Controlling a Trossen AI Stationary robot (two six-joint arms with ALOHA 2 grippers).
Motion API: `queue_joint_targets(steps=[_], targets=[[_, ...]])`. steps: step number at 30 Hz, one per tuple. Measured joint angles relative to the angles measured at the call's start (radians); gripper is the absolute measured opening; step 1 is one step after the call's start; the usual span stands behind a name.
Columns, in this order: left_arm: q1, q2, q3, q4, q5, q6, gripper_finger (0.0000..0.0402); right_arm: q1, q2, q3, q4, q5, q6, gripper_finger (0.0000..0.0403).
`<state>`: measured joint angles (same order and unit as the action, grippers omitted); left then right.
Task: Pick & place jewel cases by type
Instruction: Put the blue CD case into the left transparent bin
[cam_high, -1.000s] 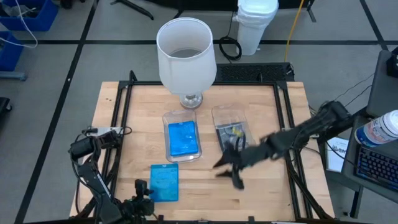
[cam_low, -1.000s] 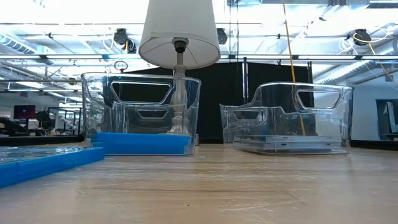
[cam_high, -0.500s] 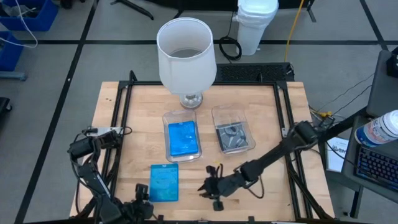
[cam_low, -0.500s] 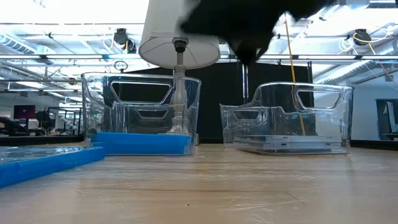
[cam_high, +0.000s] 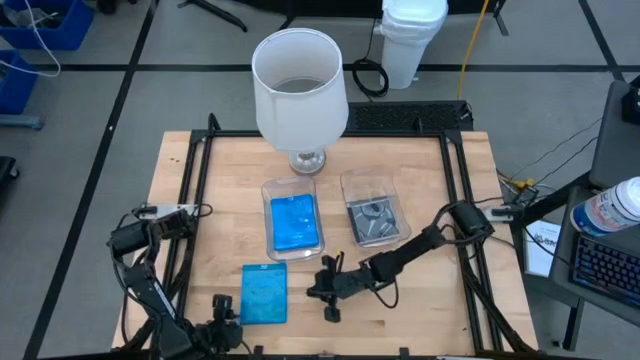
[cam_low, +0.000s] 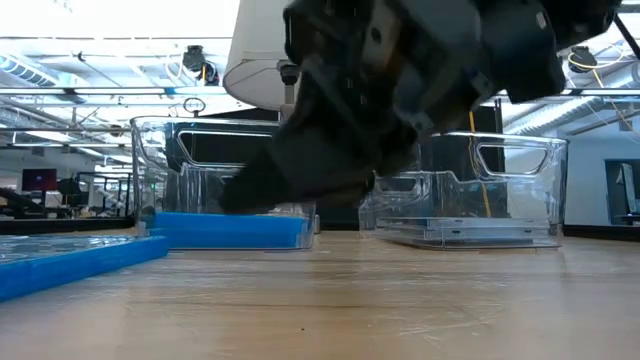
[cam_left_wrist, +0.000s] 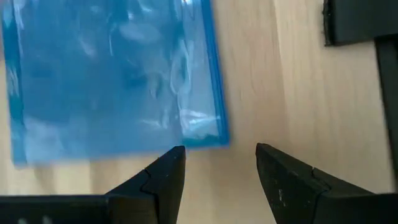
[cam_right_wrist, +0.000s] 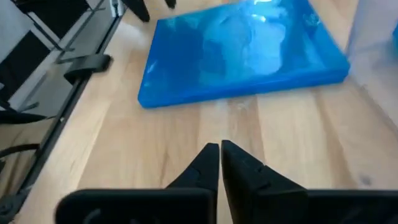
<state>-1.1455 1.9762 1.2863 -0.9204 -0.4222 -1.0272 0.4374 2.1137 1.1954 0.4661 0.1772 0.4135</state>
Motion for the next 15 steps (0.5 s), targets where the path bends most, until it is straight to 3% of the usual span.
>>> queue_joint_targets(steps=[4,7,10,15], targets=[[-0.009,0.0,0.001,-0.002,0.084,-0.231,0.0202,0.003,0.043,0.001,0.051,-0.05,0.016,0.0001],[-0.015,0.0,-0.003,0.009,0.056,-0.38,0.0202,0.003,0.069,0.014,0.054,-0.052,-0.008,0.0003],[-0.015,0.0,-0.003,0.037,-0.012,-0.449,0.0202,0.002,0.095,0.043,0.06,-0.049,-0.064,0.0003],[0.013,0.0,-0.003,0.074,-0.011,-0.475,0.0202,0.002,0.094,0.054,0.051,-0.049,-0.116,0.0004]])
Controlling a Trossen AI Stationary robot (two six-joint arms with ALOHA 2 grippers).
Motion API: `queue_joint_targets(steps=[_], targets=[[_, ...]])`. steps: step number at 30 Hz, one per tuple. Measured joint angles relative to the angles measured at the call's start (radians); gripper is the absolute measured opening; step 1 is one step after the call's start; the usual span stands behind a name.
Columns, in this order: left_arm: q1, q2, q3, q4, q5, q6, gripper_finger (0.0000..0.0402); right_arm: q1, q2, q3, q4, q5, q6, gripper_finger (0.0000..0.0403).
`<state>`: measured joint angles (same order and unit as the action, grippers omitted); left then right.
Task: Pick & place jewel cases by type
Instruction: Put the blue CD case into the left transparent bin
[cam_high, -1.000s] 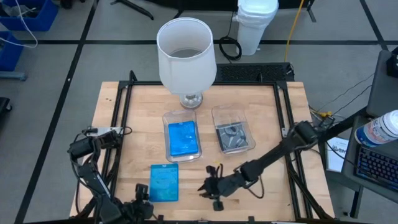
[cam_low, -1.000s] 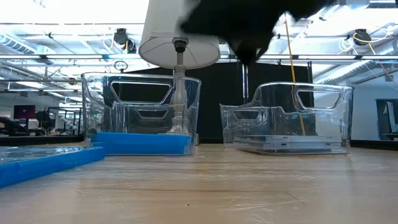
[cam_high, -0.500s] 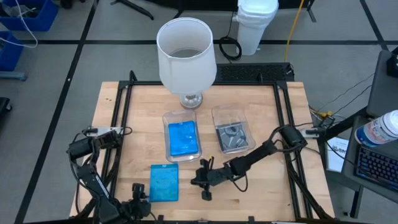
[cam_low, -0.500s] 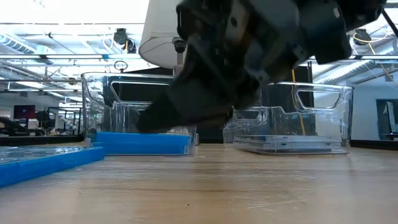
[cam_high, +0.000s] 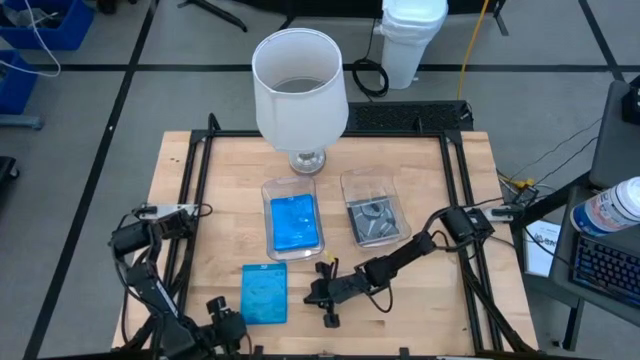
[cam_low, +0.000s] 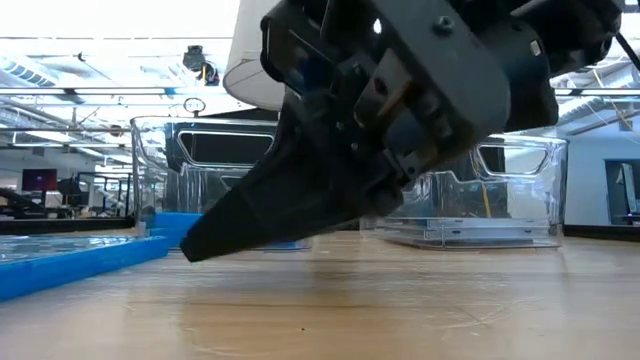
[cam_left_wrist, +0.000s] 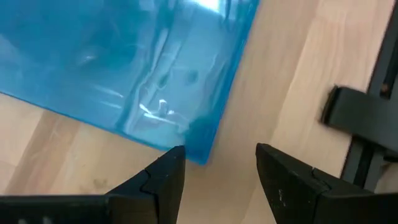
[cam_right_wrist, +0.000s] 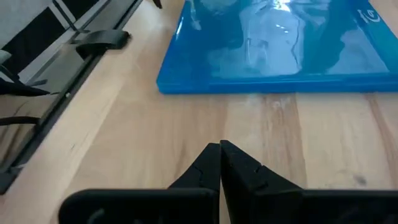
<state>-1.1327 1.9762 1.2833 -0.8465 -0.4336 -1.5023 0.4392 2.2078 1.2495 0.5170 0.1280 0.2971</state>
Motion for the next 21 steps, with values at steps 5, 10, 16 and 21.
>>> queue_joint_targets(steps=[5,10,16,21], targets=[[0.012,0.0,0.0,-0.012,0.015,0.104,0.0202,-0.004,0.002,0.0,0.003,-0.001,-0.047,0.0004],[0.012,0.0,0.0,-0.014,-0.02,0.218,0.0202,-0.009,0.002,0.0,0.003,-0.002,-0.055,0.0004],[0.011,0.0,0.007,-0.074,-0.012,0.292,0.0202,-0.013,0.002,0.0,0.01,-0.003,-0.054,0.0004],[0.016,0.0,0.083,-0.381,-0.044,0.244,0.0202,-0.012,0.002,0.003,0.048,-0.083,-0.064,0.0004]])
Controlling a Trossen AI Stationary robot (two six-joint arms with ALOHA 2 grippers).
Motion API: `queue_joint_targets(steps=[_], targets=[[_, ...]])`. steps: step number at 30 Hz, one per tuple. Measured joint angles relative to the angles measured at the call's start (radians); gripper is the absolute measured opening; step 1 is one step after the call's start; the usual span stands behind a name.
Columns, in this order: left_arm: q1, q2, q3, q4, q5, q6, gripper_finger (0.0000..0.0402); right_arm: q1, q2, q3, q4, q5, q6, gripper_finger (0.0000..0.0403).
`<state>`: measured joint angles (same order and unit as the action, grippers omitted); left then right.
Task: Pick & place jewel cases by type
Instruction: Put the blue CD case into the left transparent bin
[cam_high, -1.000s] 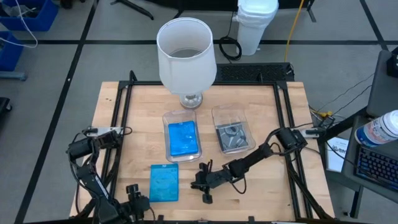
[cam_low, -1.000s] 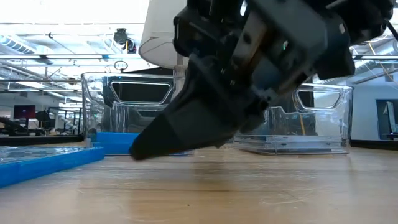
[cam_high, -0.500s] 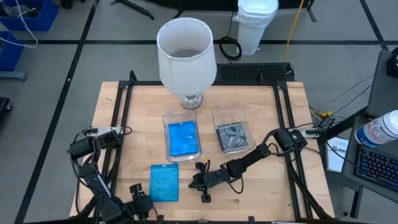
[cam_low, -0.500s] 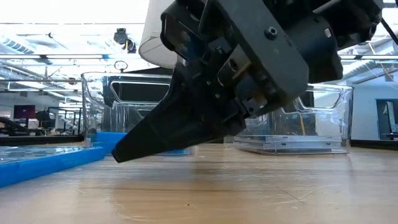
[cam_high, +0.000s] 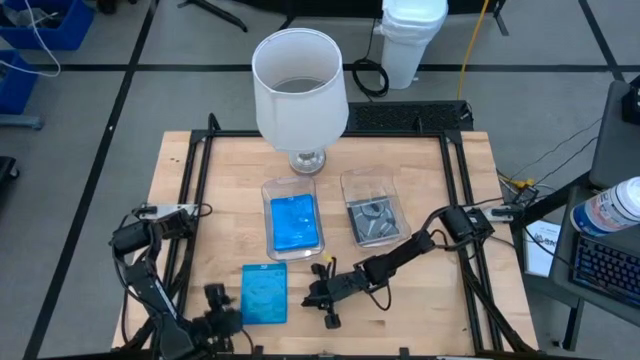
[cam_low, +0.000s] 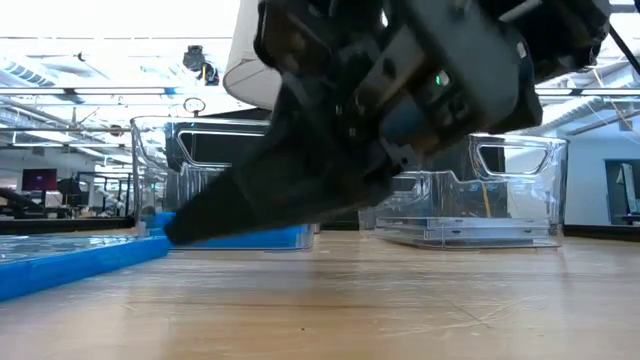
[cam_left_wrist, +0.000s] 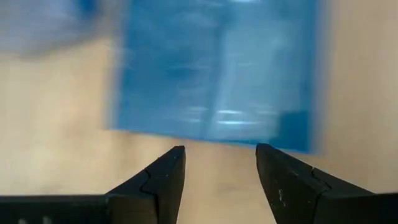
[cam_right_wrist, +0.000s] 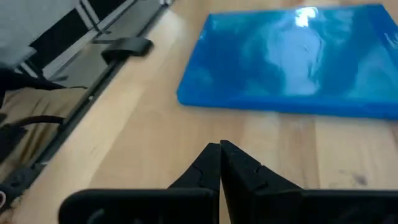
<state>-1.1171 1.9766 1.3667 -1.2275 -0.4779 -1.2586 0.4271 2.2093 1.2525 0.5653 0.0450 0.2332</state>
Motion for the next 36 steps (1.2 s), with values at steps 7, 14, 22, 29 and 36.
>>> queue_joint_targets(steps=[7,14,22,29,36], targets=[[0.059,-0.015,0.002,-0.327,-0.132,-0.278,0.0202,0.045,0.0,0.071,-0.078,0.034,-0.137,0.0004],[0.217,-0.028,-0.153,-0.296,-0.06,-0.278,0.0202,0.061,0.0,0.127,-0.076,0.064,-0.205,0.0004],[0.321,-0.115,-0.229,-0.215,-0.046,-0.155,0.0199,0.061,0.014,0.133,-0.051,0.06,-0.219,0.0004],[0.337,-0.259,-0.339,-0.047,-0.02,-0.068,0.0116,0.061,0.117,0.191,-0.071,0.033,-0.22,0.0004],[0.205,-0.415,-0.419,-0.035,-0.005,-0.313,0.0012,0.061,0.135,0.239,-0.138,0.193,-0.238,0.0004]])
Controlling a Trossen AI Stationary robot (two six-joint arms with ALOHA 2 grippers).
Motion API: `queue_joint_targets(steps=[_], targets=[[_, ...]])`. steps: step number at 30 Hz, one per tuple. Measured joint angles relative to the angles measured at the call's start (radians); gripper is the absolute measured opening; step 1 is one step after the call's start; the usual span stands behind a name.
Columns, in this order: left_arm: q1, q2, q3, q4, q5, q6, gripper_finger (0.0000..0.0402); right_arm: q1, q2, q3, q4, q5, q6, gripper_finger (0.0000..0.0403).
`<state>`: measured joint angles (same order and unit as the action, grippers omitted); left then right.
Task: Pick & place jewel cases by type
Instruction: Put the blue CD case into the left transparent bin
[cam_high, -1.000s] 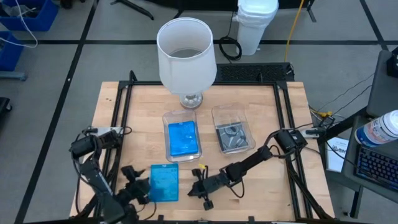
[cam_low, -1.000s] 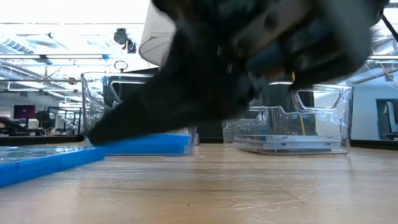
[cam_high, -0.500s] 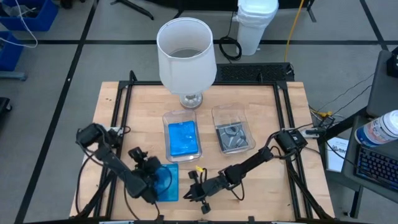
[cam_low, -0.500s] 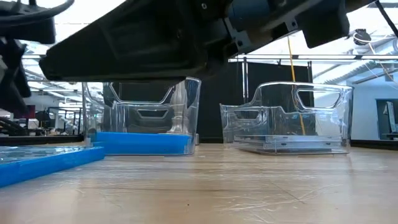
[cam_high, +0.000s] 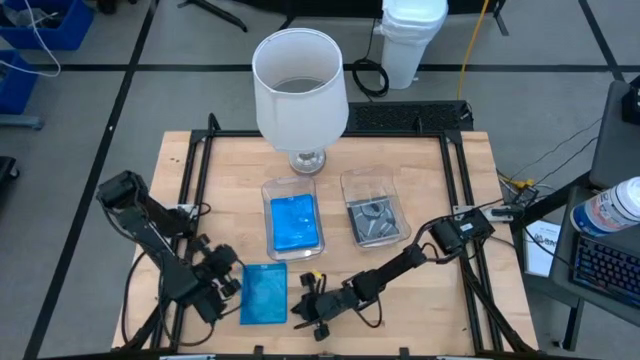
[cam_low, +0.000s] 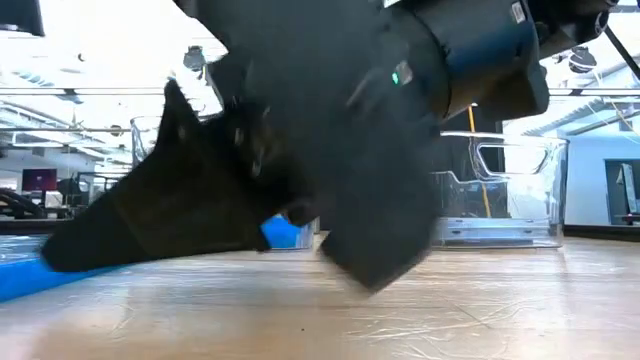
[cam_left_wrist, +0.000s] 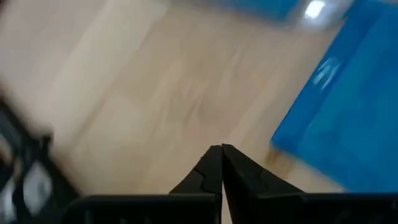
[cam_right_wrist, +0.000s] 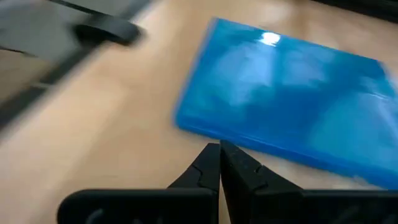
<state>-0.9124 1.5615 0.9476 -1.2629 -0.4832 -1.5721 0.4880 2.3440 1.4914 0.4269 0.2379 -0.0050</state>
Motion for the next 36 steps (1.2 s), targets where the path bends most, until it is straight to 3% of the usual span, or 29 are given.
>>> queue_joint_targets(steps=[4,8,13,18,24,30,36], targets=[[-0.035,-0.008,-0.082,0.161,0.119,-0.072,0.0005,0.002,0.001,0.0,-0.021,0.118,0.01,0.0004],[-0.054,0.017,-0.125,0.37,0.15,-0.028,0.0008,0.002,0.0,0.0,-0.062,0.126,0.059,0.0004],[-0.058,0.082,-0.123,0.409,0.223,-0.044,0.0004,-0.004,0.0,0.0,-0.07,0.124,0.092,0.0004],[-0.035,0.141,-0.116,0.482,0.221,0.01,0.0009,-0.007,0.0,0.0,-0.073,0.124,0.092,0.0004],[-0.008,0.195,-0.018,0.55,0.159,0.13,0.0009,-0.02,-0.003,-0.007,-0.077,0.081,0.108,0.0004],[0.014,0.221,0.029,0.556,0.176,0.261,0.0004,-0.034,-0.006,-0.027,-0.071,0.051,0.148,0.0004],[0.002,0.235,0.028,0.545,0.056,0.286,0.0021,-0.038,-0.006,-0.027,-0.075,0.024,0.158,0.0004]])
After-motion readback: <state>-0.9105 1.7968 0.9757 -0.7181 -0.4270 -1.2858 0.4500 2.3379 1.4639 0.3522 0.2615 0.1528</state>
